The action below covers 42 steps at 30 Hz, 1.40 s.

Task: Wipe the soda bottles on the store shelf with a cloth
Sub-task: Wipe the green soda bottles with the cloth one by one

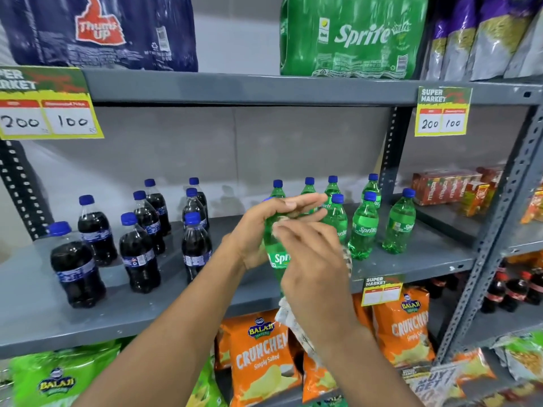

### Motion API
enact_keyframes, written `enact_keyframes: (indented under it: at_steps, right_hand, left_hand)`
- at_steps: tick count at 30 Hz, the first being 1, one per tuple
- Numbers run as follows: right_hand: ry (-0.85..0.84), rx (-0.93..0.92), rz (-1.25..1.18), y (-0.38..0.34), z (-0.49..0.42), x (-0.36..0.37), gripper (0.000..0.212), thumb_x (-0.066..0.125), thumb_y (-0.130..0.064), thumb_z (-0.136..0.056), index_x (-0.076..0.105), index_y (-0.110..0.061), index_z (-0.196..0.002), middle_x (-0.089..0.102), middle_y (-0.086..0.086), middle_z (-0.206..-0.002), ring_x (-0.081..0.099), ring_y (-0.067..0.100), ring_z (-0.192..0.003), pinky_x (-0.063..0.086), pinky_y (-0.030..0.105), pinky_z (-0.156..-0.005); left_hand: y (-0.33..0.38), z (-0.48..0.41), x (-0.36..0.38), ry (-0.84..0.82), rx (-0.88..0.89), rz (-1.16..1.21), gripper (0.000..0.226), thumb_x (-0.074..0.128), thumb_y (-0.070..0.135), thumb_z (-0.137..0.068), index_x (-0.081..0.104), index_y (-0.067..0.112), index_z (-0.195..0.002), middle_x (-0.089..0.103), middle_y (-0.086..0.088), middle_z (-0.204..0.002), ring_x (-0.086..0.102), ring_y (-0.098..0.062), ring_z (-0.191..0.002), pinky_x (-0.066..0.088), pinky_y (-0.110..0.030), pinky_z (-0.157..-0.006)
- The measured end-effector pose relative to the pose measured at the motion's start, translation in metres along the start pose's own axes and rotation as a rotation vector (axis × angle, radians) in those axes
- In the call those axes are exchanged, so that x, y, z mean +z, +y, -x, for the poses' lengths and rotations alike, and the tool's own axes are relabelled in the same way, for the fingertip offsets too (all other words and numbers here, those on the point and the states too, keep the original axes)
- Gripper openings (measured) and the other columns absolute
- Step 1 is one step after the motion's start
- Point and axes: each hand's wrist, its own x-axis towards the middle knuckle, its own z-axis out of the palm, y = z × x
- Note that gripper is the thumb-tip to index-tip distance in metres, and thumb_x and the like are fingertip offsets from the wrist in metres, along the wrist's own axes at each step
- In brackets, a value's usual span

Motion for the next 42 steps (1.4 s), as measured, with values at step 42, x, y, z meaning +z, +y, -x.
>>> enact_keyframes:
  at_steps: [42]
  right_hand:
    - [0.041, -0.264, 0.055, -0.035, 0.026, -0.017, 0.034, 0.059, 0.015, -0.087, 0.070, 0.003, -0.117, 0.072, 0.011, -0.116, 0.063, 0.029, -0.107, 0.051, 0.033, -0.099]
  left_hand:
    - [0.037, 0.050, 0.032, 0.150, 0.064, 0.046, 0.048, 0.033, 0.008, -0.084, 0.075, -0.001, -0.106, 0.073, -0.015, -0.121, 0.061, -0.029, -0.128, 0.047, -0.043, -0.108]
